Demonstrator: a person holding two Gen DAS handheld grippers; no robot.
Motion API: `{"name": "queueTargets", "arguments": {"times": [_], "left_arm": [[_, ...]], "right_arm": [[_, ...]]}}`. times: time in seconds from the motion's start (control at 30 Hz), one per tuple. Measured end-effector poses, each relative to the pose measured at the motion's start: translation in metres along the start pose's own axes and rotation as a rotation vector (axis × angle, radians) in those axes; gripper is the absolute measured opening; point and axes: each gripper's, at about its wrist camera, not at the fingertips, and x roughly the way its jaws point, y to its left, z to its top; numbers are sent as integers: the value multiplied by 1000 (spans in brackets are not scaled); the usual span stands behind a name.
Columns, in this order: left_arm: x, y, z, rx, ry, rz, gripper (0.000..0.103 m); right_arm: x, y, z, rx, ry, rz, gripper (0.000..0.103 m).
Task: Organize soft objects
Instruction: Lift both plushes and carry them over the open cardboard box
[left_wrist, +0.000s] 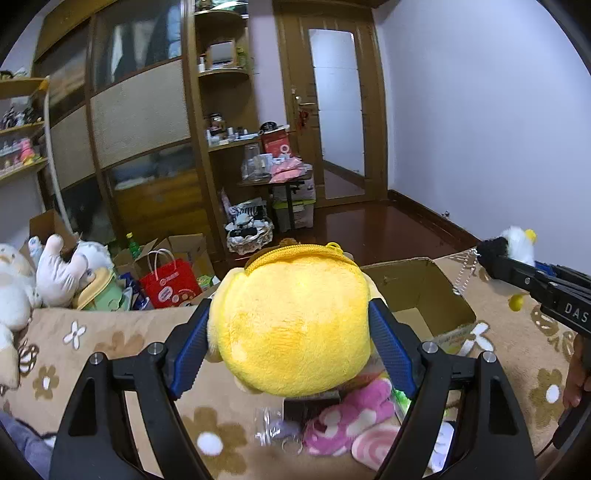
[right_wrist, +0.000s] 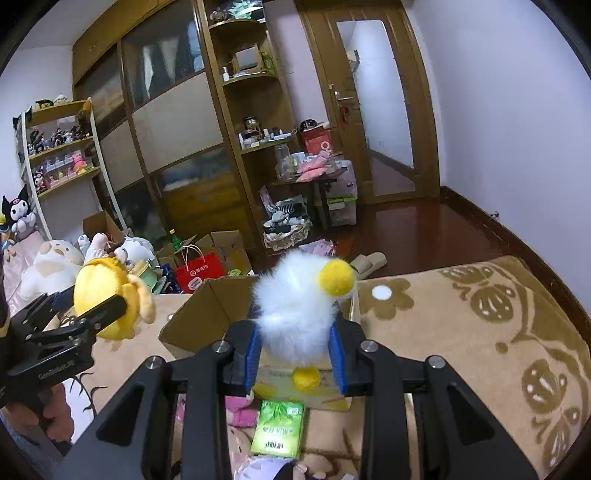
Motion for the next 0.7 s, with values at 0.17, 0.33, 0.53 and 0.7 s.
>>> {"name": "queueTargets", "arguments": {"times": [0.17, 0.33, 0.53, 0.7], "left_arm": [[20, -5, 10, 25, -10, -21, 81], [45, -7, 10, 25, 10, -19, 81], [78, -1, 2, -1, 84, -29, 82], [99, 3, -7, -14, 144, -54, 82]], "right_arm": [[13, 1, 4, -37, -5, 1, 33], [38, -4, -2, -26, 23, -1, 33], [63, -12, -13, -25, 62, -2, 34], [79, -12, -21, -25, 99, 3, 35]]}}
